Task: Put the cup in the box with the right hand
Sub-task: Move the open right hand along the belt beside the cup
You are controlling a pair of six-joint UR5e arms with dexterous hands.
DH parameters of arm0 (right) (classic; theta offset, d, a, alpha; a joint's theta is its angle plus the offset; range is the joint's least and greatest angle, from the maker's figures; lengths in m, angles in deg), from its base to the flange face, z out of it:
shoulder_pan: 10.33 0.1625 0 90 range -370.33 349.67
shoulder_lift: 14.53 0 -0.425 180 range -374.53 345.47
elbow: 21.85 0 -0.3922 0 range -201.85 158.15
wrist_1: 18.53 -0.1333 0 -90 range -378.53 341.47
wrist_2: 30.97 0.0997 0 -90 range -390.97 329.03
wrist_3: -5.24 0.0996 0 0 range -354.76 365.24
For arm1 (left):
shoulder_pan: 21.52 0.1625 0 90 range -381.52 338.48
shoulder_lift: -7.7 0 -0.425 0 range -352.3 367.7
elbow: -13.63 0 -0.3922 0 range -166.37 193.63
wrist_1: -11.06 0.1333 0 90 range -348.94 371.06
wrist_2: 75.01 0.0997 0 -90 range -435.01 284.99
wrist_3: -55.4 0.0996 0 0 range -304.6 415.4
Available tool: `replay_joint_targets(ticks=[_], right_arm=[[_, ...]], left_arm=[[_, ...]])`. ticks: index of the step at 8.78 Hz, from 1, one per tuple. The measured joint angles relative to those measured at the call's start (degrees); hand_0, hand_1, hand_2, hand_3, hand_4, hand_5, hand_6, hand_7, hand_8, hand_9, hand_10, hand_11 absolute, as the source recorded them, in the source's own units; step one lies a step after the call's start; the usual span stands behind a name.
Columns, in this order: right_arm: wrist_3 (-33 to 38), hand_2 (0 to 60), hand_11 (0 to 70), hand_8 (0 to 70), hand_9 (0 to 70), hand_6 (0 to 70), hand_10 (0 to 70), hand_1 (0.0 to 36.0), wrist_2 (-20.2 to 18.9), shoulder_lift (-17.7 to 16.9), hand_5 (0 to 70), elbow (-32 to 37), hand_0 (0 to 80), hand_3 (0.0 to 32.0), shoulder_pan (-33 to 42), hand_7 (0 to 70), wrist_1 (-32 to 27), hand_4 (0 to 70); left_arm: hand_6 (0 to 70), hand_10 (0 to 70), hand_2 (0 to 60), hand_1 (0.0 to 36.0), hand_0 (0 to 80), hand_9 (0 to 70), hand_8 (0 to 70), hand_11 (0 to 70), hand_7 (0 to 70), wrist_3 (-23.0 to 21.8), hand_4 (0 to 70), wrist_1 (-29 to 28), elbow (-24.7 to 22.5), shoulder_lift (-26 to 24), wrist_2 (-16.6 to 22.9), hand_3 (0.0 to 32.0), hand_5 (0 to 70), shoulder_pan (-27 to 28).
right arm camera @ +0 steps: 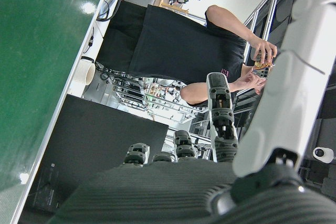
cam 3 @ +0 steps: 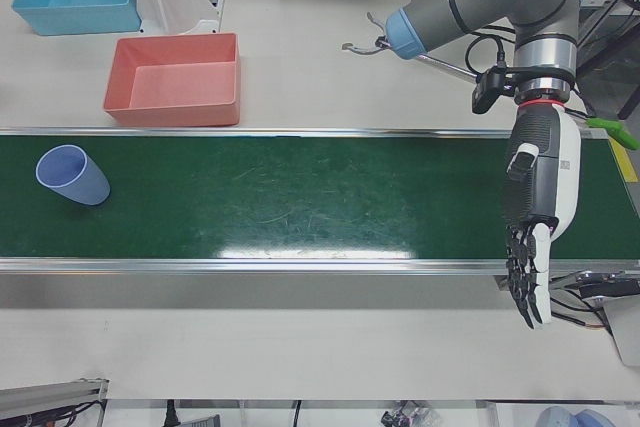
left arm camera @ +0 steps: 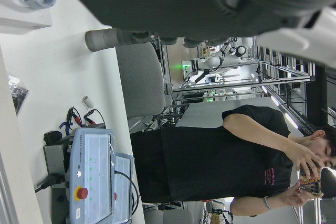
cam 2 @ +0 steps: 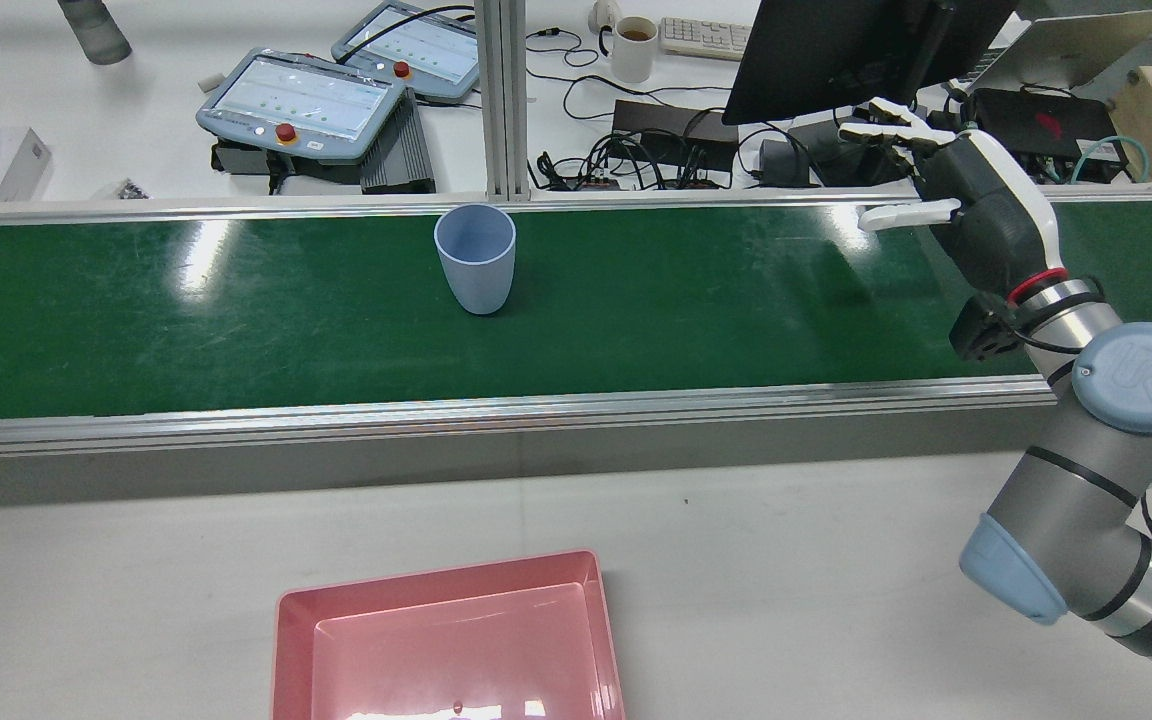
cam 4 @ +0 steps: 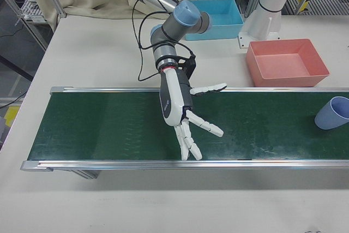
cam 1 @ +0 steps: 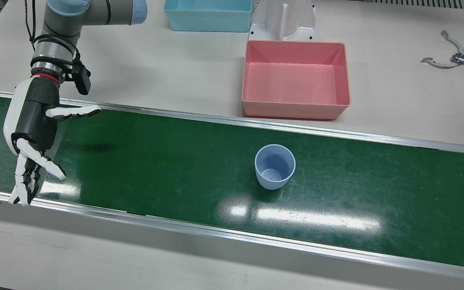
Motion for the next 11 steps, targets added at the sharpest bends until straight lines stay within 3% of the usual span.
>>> replay_joint_targets(ticks=[4, 11], right_arm=[[-2.09, 0.0, 8.8, 0.1, 2.5, 5.7, 4.9, 11.2, 0.13, 2.00, 5.2, 0.44, 53.3, 0.0, -0.62, 19.5, 0.00, 26.6], [-7.72, 0.0, 7.9, 0.2, 3.4, 6.4, 4.3, 11.8, 0.29, 13.57, 5.1, 8.04, 53.6, 0.0, -5.04, 24.2, -0.68, 28.7]], left_arm=[[0.0, 0.0, 0.0, 0.0, 0.0, 0.0, 0.0, 0.0, 0.0, 0.00, 0.0, 0.00, 0.00, 0.00, 0.00, 0.0, 0.0, 0.00], [0.0, 0.0, 0.0, 0.0, 0.0, 0.0, 0.0, 0.0, 0.0, 0.02, 0.0, 0.00, 0.00, 0.00, 0.00, 0.0, 0.0, 0.05]])
